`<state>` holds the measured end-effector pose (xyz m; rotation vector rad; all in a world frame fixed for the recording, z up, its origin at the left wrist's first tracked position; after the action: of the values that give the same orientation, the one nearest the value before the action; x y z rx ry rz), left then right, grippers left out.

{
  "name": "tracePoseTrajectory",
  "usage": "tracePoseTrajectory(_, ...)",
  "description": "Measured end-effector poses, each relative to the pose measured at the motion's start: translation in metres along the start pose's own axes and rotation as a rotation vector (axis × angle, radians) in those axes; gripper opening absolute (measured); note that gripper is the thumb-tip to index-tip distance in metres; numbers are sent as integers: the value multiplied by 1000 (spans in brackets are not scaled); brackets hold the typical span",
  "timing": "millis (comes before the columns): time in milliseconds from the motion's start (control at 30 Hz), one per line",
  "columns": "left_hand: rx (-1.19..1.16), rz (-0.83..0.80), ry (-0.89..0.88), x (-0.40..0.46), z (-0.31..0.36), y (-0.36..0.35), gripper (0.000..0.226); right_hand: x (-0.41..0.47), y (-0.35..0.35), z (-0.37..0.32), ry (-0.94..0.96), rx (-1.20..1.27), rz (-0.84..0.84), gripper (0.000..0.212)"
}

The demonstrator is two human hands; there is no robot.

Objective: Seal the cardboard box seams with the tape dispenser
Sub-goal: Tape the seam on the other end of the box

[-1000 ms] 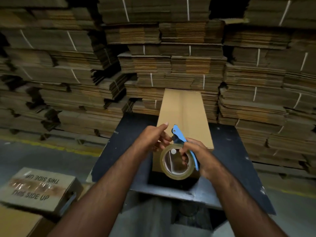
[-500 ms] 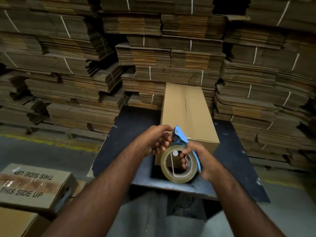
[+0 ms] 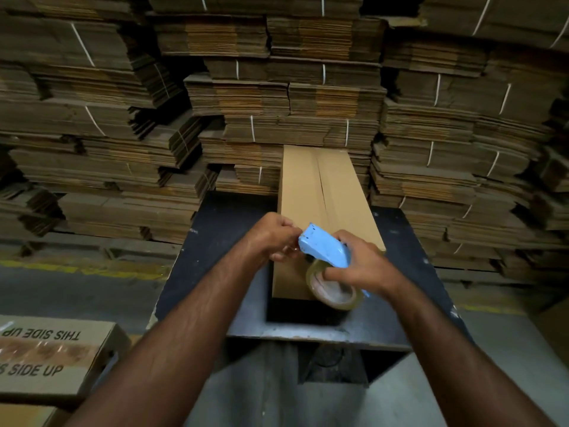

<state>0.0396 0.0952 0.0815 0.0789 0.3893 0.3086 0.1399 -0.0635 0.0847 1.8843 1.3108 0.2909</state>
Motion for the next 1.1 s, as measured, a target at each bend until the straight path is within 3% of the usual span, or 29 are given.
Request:
tracePoseTrajectory(133, 65, 133, -90, 6, 4, 16, 21, 5, 29, -9, 87, -458, 104, 64)
tracePoseTrajectory(300, 50, 258, -135, 12, 12, 22, 19, 15, 63, -3, 220, -615, 147, 67)
tracePoseTrajectory(633, 31, 429, 55, 26, -16, 29, 20, 45, 78, 22, 263, -663, -83, 69)
tracePoseTrajectory(900, 278, 636, 217, 45, -39, 31, 25, 95, 79, 12, 301, -742, -249, 71)
tracePoseTrajectory(1100, 351, 670, 309, 43, -58, 29, 28, 112, 65, -2, 326, -846, -332, 69)
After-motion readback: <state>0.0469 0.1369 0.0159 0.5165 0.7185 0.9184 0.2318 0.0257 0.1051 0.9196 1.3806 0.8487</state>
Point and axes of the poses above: each hand's wrist, its own x-axis towards the middle knuckle, its own y-axis out of the back of the hand, z = x × y, the point moved 4 cm from there along x, towards the middle knuckle, and after that the axes turned 14 degrees about -z, right-handed, at the moved point
